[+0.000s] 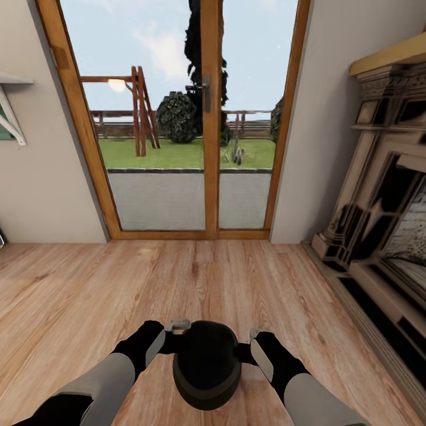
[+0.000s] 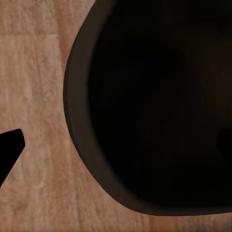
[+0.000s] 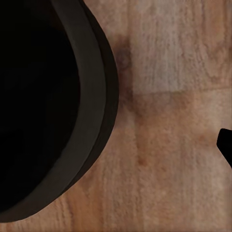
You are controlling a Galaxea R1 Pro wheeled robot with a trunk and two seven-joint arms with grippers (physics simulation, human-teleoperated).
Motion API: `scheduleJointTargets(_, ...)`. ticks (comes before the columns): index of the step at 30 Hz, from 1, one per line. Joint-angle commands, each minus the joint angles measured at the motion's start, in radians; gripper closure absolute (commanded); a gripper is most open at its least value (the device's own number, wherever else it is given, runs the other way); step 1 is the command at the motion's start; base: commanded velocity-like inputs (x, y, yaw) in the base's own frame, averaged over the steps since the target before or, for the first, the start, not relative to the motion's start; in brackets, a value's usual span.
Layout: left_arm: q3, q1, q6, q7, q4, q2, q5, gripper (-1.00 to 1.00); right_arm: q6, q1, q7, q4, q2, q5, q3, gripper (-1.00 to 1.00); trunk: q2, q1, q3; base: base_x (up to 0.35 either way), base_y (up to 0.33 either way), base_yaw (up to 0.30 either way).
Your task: Place each of the two pumpkins and all three candles from the living room inside a cabinet in the living room (use any cabinet), then make sure every cabinet is closed, and position the cauldron so it is next to a table in the living room.
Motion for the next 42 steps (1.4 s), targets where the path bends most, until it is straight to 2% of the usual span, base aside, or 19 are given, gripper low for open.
scheduleJointTargets(1,-0.001,0.000,0.006,-0.001,-0.002,0.000,0.003,-1.00,0.003,0.000,-0.009,-0.002,0.000,-0.011,0.004,-1.00,0.000,0.000,-0.001,0.025,-0.003,0.000)
scheduleJointTargets(14,-0.001,0.000,0.006,-0.001,-0.002,0.001,0.003,-1.00,0.001,0.000,-0.010,-0.001,0.000,-0.011,0.004,-1.00,0.000,0.000,-0.001,0.005,-0.001,0.000)
scheduleJointTargets(22,-0.003,0.000,0.006,-0.002,-0.002,0.000,0.001,-1.00,-0.047,0.000,-0.010,0.000,0.000,-0.026,0.004,-1.00,0.000,0.000,-0.001,0.000,0.000,0.000)
scheduleJointTargets(28,-0.048,0.000,0.006,-0.001,-0.002,-0.001,0.001,-1.00,-0.052,0.000,-0.010,0.000,0.000,-0.031,0.005,-1.00,0.000,0.000,-0.001,0.000,0.000,0.000)
scheduleJointTargets(42,-0.058,0.000,0.006,-0.001,-0.002,-0.003,0.001,-1.00,-0.053,0.000,-0.010,0.000,0.000,-0.032,0.005,-1.00,0.000,0.000,-0.001,0.054,0.000,0.000)
